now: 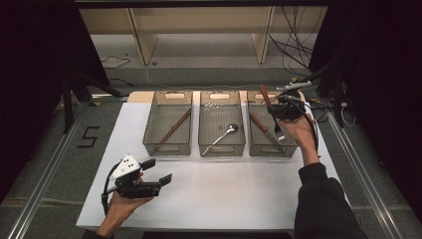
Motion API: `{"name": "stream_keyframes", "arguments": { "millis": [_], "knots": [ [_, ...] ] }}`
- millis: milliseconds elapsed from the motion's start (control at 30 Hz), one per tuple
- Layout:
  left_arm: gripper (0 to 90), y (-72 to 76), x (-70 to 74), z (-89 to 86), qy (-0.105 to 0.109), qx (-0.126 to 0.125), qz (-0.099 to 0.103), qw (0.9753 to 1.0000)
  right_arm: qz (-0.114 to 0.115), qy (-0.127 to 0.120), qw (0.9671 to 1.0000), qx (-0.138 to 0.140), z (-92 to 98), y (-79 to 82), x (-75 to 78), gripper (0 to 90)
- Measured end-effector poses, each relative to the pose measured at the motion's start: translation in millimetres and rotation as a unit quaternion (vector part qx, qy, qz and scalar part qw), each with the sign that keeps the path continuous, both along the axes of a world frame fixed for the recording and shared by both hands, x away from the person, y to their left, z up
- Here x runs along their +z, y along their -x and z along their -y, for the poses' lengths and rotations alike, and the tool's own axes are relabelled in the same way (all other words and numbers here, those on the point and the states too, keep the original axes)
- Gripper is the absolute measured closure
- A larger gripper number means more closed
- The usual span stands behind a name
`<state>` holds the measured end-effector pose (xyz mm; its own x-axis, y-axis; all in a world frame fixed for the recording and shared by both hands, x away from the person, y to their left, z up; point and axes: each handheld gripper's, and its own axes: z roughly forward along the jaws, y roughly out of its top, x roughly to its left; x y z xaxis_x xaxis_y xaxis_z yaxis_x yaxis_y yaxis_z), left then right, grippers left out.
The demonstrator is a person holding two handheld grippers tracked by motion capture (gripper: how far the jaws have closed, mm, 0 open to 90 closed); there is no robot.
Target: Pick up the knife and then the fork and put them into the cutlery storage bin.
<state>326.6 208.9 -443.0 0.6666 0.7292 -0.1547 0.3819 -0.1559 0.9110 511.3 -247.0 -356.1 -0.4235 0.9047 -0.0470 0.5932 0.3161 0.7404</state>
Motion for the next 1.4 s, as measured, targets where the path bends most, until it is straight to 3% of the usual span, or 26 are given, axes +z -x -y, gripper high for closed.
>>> {"name": "stream_keyframes", "arguments": {
  "millis": [467,667,800,1067,1400],
  "knots": [
    [16.3,0.2,0.0,-0.3,0.0,0.0,0.0,1.0,-0.01,0.023,0.9995,-0.019,8.4,-5.6,-24.6,77.3],
    [16.3,0.2,0.0,0.3,-0.001,-0.001,0.0,1.0,-0.028,0.024,0.999,-0.027,10.9,-5.7,-34.9,75.9],
    [16.3,0.1,-0.1,0.3,-0.001,-0.001,-0.001,1.0,-0.033,0.014,0.9988,-0.033,11.1,-6.4,-35.8,59.9],
    [16.3,0.2,0.0,0.1,-0.001,0.0,-0.001,1.0,-0.023,0.009,0.9995,-0.019,5.9,0.7,-29.7,52.6],
    [16.3,0.0,-0.3,0.8,0.0,0.001,-0.001,1.0,-0.002,-0.043,0.9988,0.025,-8.6,30.1,-19.6,35.9]
  ]
}}
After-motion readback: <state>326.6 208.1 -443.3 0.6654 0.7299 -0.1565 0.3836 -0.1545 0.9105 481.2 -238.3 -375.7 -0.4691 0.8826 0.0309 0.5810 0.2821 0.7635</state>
